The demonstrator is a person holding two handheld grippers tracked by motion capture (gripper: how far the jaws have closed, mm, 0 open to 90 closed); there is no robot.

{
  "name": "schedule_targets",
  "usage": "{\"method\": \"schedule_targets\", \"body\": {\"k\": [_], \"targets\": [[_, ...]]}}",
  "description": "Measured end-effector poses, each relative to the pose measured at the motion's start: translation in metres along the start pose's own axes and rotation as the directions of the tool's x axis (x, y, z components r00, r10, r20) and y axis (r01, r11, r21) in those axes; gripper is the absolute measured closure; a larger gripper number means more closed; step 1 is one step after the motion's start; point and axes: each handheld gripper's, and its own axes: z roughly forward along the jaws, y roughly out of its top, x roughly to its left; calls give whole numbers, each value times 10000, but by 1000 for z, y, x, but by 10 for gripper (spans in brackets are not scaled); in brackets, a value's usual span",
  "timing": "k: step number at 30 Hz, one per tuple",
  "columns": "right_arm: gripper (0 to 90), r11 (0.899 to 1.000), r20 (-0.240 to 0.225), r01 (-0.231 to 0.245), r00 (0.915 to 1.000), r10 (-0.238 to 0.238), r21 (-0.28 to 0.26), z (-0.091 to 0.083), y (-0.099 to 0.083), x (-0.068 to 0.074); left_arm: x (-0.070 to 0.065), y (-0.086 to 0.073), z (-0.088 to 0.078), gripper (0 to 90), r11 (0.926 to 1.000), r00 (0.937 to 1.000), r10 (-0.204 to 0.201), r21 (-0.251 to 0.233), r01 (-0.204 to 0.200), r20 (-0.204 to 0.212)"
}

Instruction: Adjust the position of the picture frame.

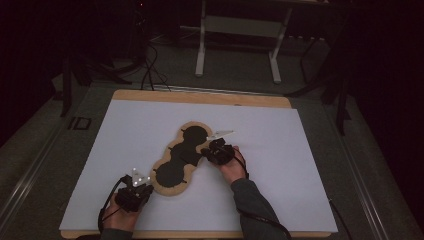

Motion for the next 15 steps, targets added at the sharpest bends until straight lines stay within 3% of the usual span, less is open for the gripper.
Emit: {"method": "schedule_targets", "body": {"k": [15], "targets": [[900, 9984, -259, 571, 9980, -572, -55, -4, -6, 2, 11, 4, 5, 900, 9980, 9975, -616, 108, 619, -338]]}}
